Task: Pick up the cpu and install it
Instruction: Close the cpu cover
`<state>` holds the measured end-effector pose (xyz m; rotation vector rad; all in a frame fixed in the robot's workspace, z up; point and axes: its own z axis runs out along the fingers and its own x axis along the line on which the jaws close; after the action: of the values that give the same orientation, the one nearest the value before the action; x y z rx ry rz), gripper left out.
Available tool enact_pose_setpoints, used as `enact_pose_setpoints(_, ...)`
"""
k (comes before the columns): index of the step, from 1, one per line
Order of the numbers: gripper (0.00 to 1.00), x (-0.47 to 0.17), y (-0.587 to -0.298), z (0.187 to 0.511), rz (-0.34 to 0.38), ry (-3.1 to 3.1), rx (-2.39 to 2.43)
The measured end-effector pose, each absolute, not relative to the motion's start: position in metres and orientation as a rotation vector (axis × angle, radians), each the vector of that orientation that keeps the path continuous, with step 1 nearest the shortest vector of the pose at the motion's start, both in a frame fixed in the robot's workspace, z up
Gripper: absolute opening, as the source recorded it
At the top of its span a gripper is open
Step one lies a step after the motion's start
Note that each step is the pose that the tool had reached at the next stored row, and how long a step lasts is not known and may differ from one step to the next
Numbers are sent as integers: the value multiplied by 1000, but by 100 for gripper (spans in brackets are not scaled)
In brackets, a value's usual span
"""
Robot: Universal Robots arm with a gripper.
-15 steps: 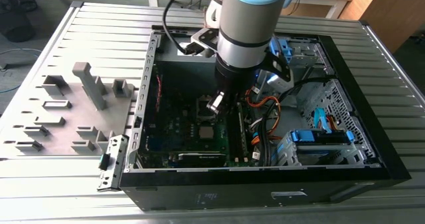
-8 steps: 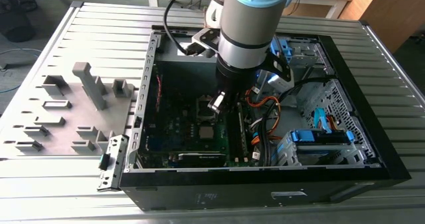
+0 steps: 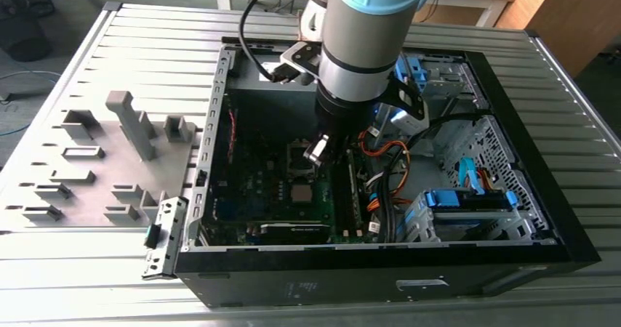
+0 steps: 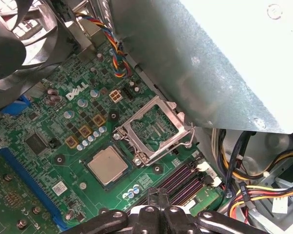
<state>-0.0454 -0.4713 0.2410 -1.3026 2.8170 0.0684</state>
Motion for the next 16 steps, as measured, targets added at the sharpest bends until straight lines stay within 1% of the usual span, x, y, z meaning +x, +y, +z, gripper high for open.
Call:
enact_pose_setpoints(10,11,-43,-461,239,73,2816,-1302)
enact_pose_setpoints(16,11,-42,-456,231,78,2814,-1301)
